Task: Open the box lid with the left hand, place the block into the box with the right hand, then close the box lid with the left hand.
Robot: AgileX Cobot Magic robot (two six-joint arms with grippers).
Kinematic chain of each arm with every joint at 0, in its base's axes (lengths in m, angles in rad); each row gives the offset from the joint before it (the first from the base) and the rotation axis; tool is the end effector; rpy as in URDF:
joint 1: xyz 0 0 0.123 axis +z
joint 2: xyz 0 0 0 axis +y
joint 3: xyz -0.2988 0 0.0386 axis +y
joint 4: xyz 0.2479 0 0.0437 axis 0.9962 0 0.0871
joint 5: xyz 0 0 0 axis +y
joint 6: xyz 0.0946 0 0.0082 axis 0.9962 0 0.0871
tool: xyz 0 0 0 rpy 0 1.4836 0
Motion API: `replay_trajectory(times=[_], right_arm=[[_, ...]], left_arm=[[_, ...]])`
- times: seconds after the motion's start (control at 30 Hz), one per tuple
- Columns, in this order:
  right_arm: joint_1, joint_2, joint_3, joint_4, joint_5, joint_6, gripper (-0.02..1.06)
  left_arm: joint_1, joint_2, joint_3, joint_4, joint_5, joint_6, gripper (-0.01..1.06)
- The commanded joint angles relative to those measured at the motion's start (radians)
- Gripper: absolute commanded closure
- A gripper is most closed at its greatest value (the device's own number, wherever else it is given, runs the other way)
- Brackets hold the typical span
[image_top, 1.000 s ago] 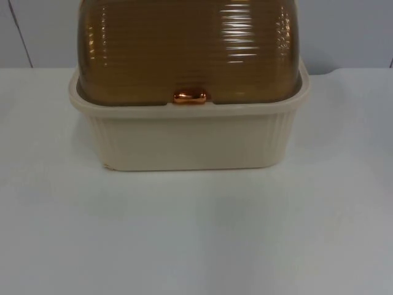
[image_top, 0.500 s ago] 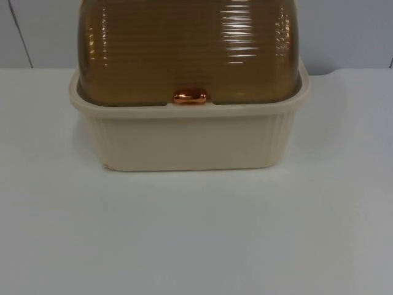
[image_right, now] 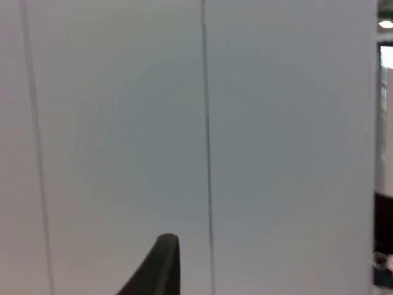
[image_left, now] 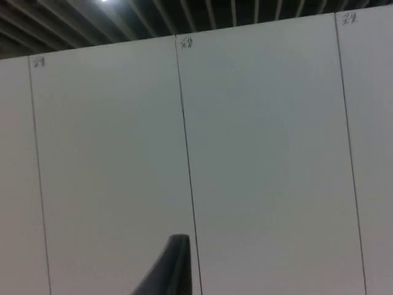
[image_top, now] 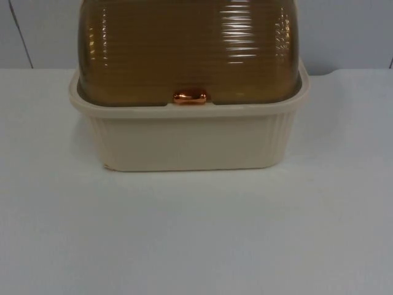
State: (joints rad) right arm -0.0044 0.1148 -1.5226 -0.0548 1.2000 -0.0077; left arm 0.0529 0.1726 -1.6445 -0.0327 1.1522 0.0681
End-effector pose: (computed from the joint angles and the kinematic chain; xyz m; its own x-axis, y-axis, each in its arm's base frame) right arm -0.2046 -0.0039 0.4748 0.2896 -0.0288 -0.9567 0.0612 0.9981 -0.0115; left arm -0.2191 -0.0144 0.5009 0.3934 0.0757 -0.9162 -0.0471 0.9970 0.0621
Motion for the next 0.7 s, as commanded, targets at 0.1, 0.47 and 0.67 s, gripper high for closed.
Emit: replay_trajectory(times=[0.1, 0.47, 0.67], right_arm=[[0.016, -0.097, -0.014, 0.043, 0.021, -0.041, -0.01], [0.008, -0.115, 0.053, 0.167, 0.021, -0.101, -0.01], [0.040, -0.115, 0.148, 0.069, 0.021, -0.087, -0.01]], left_arm=[[-0.005, -0.077, -0.035, 0.007, 0.069, -0.014, 0.01], [-0.011, -0.173, 0.156, -0.010, 0.069, -0.013, 0.01], [-0.035, -0.173, 0.270, -0.003, 0.069, -0.013, 0.01]])
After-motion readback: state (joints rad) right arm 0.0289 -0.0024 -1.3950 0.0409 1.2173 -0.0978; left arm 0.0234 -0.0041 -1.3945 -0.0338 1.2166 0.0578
